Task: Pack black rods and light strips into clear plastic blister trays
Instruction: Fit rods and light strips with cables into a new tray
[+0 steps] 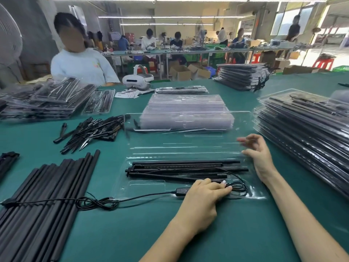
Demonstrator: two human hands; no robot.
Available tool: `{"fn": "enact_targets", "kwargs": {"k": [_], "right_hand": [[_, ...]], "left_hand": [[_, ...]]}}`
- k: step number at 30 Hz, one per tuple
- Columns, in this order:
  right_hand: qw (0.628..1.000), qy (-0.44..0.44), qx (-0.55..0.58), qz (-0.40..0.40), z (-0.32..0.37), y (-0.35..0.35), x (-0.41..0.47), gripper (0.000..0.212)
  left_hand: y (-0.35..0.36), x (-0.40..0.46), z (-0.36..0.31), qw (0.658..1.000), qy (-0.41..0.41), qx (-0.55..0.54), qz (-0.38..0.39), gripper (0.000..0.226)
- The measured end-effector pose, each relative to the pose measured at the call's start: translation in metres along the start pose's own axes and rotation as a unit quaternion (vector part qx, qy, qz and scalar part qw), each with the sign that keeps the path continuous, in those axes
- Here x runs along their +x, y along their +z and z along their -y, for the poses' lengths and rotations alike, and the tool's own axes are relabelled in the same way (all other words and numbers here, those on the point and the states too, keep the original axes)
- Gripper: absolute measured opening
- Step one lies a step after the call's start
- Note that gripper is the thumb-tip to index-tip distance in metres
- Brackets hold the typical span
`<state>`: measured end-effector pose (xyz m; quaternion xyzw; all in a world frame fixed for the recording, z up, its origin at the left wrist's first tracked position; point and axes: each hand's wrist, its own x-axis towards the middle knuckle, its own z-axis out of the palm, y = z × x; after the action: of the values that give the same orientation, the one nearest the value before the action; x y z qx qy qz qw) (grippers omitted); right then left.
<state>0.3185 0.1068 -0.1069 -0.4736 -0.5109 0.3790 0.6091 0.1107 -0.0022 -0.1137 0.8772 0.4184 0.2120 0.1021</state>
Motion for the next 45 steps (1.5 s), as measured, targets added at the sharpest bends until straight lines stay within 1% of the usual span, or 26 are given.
{"fn": "enact_targets", "kwargs": {"k": [1,3,4,5,9,10,12,14,16,18,19,21,22,23,24,26,28,29,32,33,35,36,38,40,45], "right_hand": [[0.999,-0.01,0.04,0.003,0.004,0.0,-0.001,0.044],[0.992,-0.029,0.118,0.023,0.012,0.0,-0.004,0.033],[0.988,-0.035,0.143,0.034,0.015,0.0,-0.006,0.027],[0.986,-0.036,0.156,0.043,0.018,0.0,-0.008,0.027],[0.994,-0.021,0.091,0.061,0.022,0.0,-0.015,0.067],[0.995,-0.021,0.075,0.062,0.024,-0.001,-0.016,0.072],[0.995,-0.015,0.065,0.068,0.028,-0.006,-0.016,0.074],[0.992,0.0,0.09,0.089,0.033,-0.009,-0.017,0.07],[0.987,0.004,0.095,0.131,0.038,-0.014,-0.017,0.068],[0.98,0.011,0.063,0.191,0.046,-0.02,-0.016,0.067],[0.974,0.018,0.034,0.225,0.051,-0.023,-0.016,0.07],[0.961,0.026,-0.038,0.272,0.061,-0.026,-0.015,0.094],[0.955,0.024,-0.076,0.284,0.066,-0.026,-0.014,0.101],[0.948,0.018,-0.114,0.295,0.071,-0.026,-0.014,0.099],[0.941,0.01,-0.151,0.304,0.077,-0.026,-0.015,0.09],[0.921,-0.02,-0.223,0.319,0.088,-0.026,-0.019,0.067],[0.896,-0.06,-0.296,0.325,0.095,-0.025,-0.022,0.051],[0.89,-0.072,-0.315,0.321,0.097,-0.024,-0.023,0.047],[0.89,-0.078,-0.324,0.312,0.099,-0.022,-0.025,0.037],[0.89,-0.074,-0.321,0.315,0.098,-0.021,-0.026,0.035],[0.894,-0.068,-0.31,0.316,0.098,-0.021,-0.029,0.041],[0.896,-0.067,-0.308,0.313,0.098,-0.021,-0.03,0.043],[0.899,-0.067,-0.303,0.309,0.097,-0.022,-0.032,0.04],[0.9,-0.063,-0.301,0.307,0.096,-0.022,-0.032,0.038],[0.9,-0.062,-0.308,0.301,0.096,-0.02,-0.032,0.032]], "left_hand": [[0.0,0.0,0.0,1.0,0.001,-0.001,0.0,0.054],[0.001,0.0,0.001,1.0,0.001,-0.004,-0.002,0.053],[0.001,0.0,0.001,1.0,-0.001,-0.005,-0.003,0.053],[0.0,0.0,0.002,1.0,-0.002,-0.006,-0.004,0.052],[0.0,0.001,0.002,1.0,-0.001,0.0,0.0,0.055],[0.0,0.001,0.002,1.0,0.0,0.002,0.0,0.056],[0.0,0.001,0.002,1.0,0.003,0.005,-0.001,0.056],[-0.001,0.0,0.002,1.0,0.004,0.011,0.0,0.056],[-0.001,0.0,0.001,1.0,0.004,0.015,0.0,0.056],[-0.002,0.001,0.001,1.0,0.003,0.014,-0.005,0.056],[-0.002,0.001,0.001,1.0,0.001,0.008,-0.01,0.055],[-0.003,0.001,0.001,1.0,-0.006,-0.015,-0.019,0.052],[-0.004,0.001,0.0,0.999,-0.009,-0.026,-0.024,0.05],[-0.004,0.001,-0.001,0.999,-0.008,-0.029,-0.026,0.049],[-0.005,0.002,-0.002,1.0,-0.004,-0.018,-0.024,0.047],[-0.004,0.002,-0.005,0.999,0.006,0.037,-0.01,0.044],[-0.006,0.004,-0.004,0.997,0.008,0.077,-0.015,0.04],[-0.008,0.006,-0.002,0.997,0.005,0.078,-0.023,0.038],[-0.013,0.013,0.008,0.997,-0.018,0.057,-0.041,0.036],[-0.012,0.015,0.011,0.997,-0.034,0.065,-0.037,0.039],[-0.008,0.014,0.017,0.992,-0.083,0.094,-0.013,0.057],[-0.005,0.013,0.019,0.989,-0.11,0.103,0.006,0.065],[0.0,0.012,0.021,0.981,-0.149,0.112,0.047,0.072],[0.001,0.011,0.021,0.979,-0.157,0.118,0.062,0.073],[-0.002,0.011,0.02,0.986,-0.13,0.092,0.04,0.062]]}}
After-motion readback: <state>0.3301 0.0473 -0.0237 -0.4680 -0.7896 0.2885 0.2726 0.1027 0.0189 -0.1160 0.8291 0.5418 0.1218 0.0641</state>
